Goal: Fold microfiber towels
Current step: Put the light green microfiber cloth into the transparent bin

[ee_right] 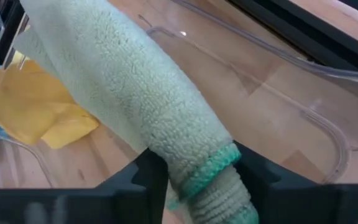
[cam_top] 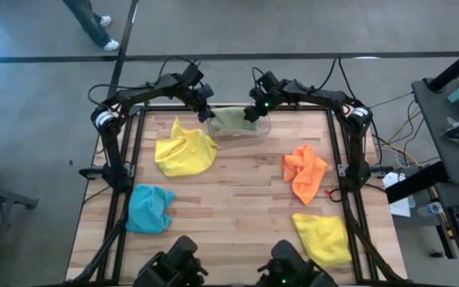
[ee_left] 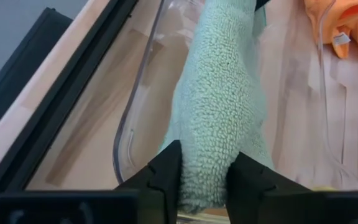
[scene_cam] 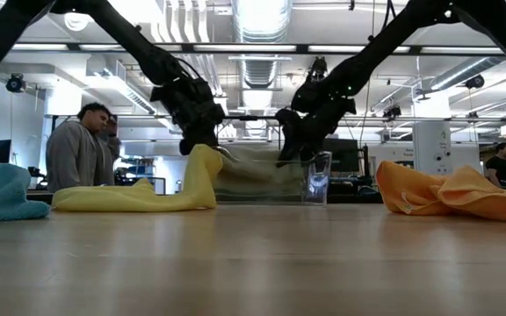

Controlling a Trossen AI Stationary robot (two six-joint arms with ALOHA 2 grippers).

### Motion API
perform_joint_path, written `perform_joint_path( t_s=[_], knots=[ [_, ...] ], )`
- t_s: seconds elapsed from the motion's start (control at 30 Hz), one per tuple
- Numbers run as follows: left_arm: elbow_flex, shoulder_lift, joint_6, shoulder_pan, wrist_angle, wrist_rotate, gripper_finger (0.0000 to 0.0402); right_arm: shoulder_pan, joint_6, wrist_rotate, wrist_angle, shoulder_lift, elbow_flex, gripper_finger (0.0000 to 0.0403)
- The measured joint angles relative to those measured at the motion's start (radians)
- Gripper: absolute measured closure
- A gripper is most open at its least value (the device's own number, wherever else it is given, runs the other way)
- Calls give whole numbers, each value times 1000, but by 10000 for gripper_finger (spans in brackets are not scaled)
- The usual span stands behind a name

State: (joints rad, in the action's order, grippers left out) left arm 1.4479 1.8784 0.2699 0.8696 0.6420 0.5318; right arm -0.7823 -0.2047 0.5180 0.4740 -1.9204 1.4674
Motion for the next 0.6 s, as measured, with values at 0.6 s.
perform_joint_path(
  t_s=[0.6],
  knots=[
    [-1,-9,1,0,-6,-9,279,6,6,-20,14,24,-3,234]
  ],
)
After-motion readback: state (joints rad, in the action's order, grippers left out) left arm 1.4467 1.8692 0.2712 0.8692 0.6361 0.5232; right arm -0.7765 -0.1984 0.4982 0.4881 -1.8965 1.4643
